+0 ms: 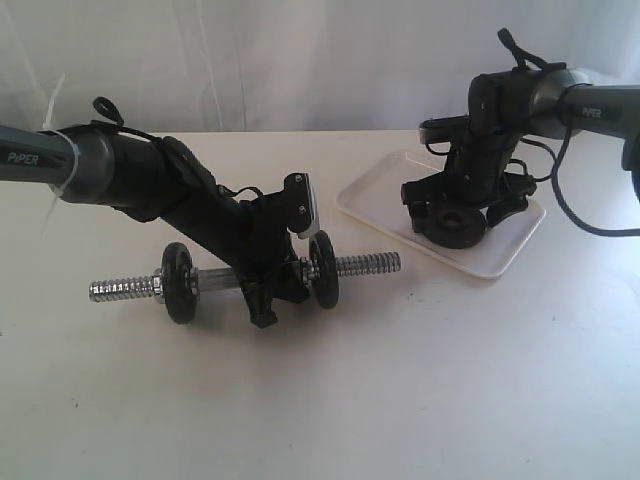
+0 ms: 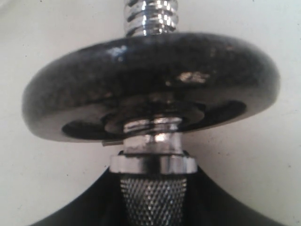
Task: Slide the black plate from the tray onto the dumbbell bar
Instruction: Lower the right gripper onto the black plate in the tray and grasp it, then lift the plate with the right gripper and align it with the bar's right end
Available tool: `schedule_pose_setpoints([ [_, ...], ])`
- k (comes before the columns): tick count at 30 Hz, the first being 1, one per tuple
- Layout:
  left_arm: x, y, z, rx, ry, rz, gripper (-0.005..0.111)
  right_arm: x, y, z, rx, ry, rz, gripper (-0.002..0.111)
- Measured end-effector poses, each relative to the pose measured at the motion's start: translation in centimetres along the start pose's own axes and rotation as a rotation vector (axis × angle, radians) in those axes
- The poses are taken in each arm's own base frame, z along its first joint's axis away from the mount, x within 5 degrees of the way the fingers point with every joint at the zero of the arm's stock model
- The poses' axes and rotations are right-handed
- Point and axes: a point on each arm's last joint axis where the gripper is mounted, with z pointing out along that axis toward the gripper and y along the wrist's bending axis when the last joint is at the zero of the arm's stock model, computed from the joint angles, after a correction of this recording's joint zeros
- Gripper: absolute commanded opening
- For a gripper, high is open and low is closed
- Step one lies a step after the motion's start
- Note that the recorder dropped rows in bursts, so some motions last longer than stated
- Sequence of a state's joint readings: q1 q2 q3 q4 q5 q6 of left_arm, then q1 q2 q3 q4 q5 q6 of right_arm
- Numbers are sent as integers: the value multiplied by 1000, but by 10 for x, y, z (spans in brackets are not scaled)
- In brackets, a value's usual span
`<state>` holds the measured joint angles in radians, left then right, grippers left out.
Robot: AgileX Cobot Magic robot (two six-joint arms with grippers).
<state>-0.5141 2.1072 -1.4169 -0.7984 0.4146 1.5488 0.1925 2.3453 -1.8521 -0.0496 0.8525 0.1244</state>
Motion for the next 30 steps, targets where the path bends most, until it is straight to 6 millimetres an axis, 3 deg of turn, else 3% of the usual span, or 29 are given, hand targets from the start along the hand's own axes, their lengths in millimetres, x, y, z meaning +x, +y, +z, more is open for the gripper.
schedule_pose_setpoints([
  [8, 0, 0, 0, -2, 0, 0, 0, -1, 0, 2, 0, 0, 6, 105],
  [11, 0, 0, 0, -2, 0, 0, 0, -1, 0, 2, 0, 2, 6, 97],
  [12, 0, 0, 0, -2, 0, 0, 0, -1, 0, 2, 1, 4, 6, 89],
  [14, 0, 0, 0, -4, 0, 0, 0, 0, 0, 2, 1, 9, 6, 63],
  [17, 0, 0, 0, -4, 0, 0, 0, 0, 0, 3, 2, 14, 7, 4],
  [30, 0, 0, 0, -4, 0, 0, 0, -1, 2, 0, -36, 8, -32, 0],
])
